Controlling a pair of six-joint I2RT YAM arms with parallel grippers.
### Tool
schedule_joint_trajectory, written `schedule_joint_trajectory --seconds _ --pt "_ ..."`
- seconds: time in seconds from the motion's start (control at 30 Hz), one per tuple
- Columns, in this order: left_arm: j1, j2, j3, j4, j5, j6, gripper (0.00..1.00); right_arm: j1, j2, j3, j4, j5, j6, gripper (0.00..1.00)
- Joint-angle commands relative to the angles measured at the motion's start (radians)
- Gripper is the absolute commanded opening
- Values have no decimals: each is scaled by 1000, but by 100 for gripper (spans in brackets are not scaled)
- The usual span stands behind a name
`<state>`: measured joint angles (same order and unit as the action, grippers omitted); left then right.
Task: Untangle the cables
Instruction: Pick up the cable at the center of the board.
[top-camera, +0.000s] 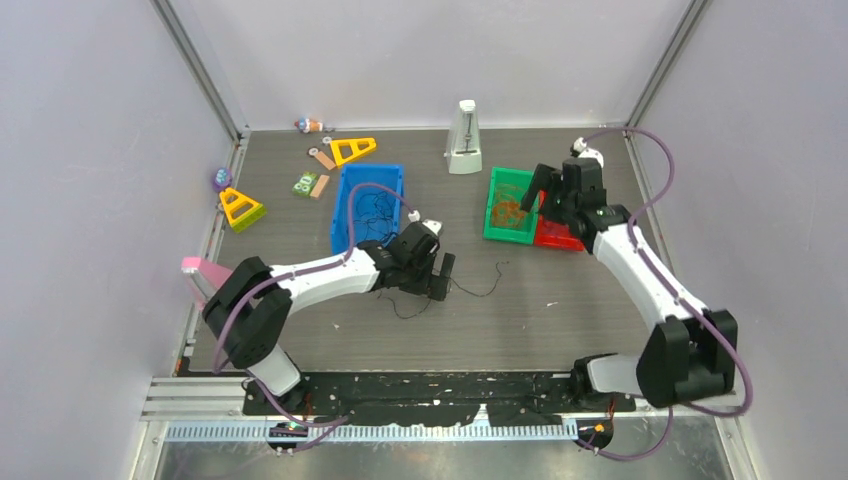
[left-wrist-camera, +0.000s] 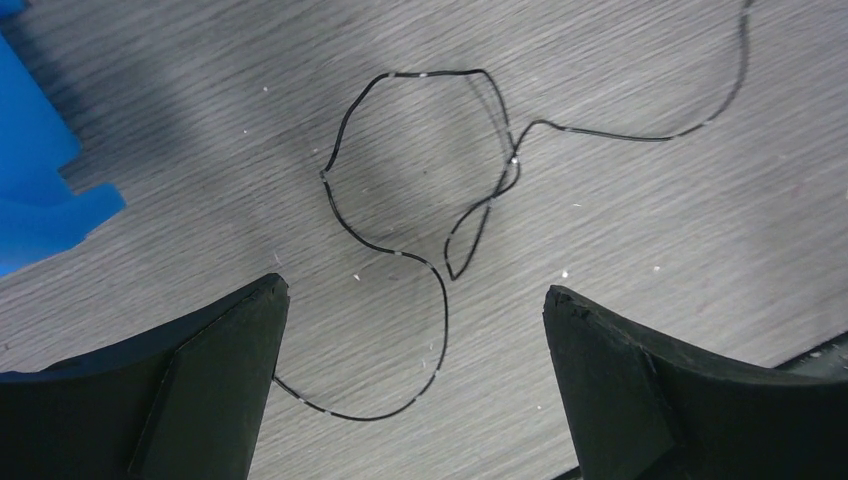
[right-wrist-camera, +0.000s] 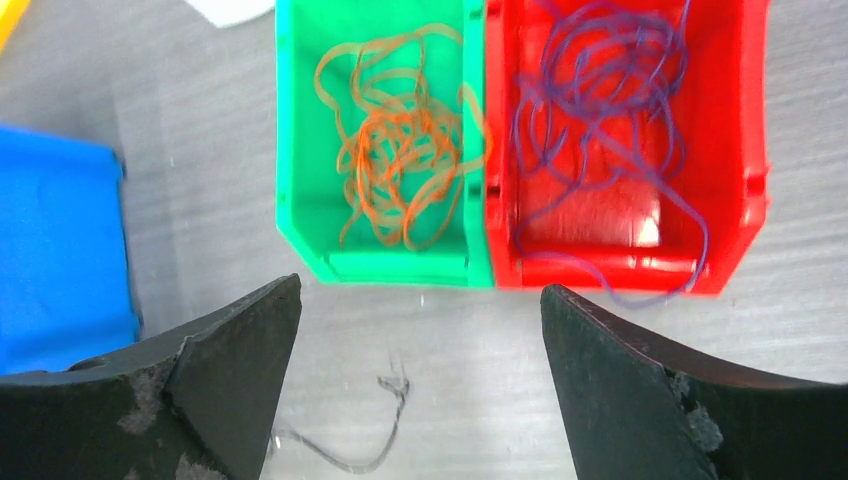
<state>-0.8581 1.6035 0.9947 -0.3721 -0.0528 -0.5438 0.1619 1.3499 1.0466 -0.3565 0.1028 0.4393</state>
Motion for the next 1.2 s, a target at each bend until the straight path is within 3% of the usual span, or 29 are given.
schedule_joint_trajectory --seconds 0.0,0.13,0.27,0.7,0.83,0.9,0.93,1.07,1.1,1.17 --pt "-4 46 28 41 -23 -19 99 111 -145 -130 -55 -6 -51 95" --pt "-5 61 19 51 -12 -24 93 209 -196 -243 -51 -29 -41 97" --pt "-8 65 -2 59 -12 -29 88 285 -140 -300 -34 5 -38 100" --pt "-19 83 -71 117 24 -56 63 450 130 -251 38 104 16 81" --pt "-19 112 -77 136 38 -60 45 477 202 -221 18 167 15 70" --pt "-19 127 -79 144 45 -65 40 492 224 -215 12 185 17 63" --pt "-19 135 -80 148 48 -66 37 502 225 -214 12 179 19 51" --pt "-19 157 -89 170 63 -74 24 532 208 -220 16 150 42 29" --pt "-19 160 -92 175 82 -78 20 534 194 -221 17 134 46 27" --pt "-19 164 -96 183 95 -79 7 537 165 -229 25 103 67 12"
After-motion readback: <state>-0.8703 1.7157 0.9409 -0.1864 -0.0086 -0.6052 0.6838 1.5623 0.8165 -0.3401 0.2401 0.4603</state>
